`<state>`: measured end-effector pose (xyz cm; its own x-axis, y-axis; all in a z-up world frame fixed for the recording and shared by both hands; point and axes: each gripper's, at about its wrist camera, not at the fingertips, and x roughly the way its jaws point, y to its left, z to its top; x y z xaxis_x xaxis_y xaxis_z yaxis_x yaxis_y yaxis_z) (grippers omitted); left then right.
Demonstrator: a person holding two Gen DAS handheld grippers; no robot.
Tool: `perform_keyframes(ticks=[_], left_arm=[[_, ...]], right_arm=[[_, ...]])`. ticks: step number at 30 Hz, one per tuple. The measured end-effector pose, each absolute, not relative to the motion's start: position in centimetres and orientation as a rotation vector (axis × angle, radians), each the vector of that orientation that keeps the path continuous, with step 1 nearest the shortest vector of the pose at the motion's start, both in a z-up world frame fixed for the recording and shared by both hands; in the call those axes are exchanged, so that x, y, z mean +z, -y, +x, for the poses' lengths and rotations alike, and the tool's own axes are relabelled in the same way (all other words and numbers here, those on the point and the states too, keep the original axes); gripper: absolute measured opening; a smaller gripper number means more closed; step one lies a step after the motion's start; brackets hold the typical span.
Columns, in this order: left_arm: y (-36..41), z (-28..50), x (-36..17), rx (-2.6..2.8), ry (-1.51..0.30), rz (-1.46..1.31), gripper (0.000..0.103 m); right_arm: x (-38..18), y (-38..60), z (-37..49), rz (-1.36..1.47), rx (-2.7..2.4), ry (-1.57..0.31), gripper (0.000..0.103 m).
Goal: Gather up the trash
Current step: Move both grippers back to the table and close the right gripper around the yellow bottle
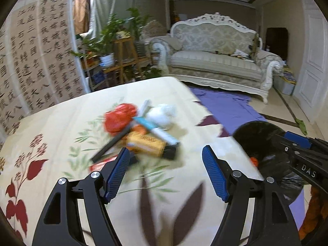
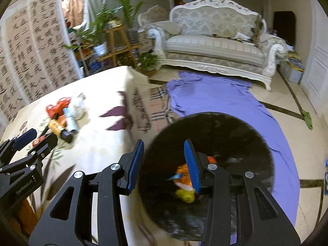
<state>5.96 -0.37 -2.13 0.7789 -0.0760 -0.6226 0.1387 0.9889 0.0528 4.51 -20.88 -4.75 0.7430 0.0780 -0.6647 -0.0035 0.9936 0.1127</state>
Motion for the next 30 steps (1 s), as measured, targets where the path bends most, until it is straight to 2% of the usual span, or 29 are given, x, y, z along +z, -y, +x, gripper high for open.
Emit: perform_keyframes(ticks=[18,30], left_arm=[[-10.7,6.4,-2.2,0.091,-0.681,0.005,0.071],[-15.2,6.9,-2.9,0.167,-0.699,-0.054,0.071]], right_arm=[[-3.9,9.1,7.5,-0.041,0.309,-0.748,0.040],[-4.7,4.4,9.9,-0.127,0.369,-0.776,0.040]])
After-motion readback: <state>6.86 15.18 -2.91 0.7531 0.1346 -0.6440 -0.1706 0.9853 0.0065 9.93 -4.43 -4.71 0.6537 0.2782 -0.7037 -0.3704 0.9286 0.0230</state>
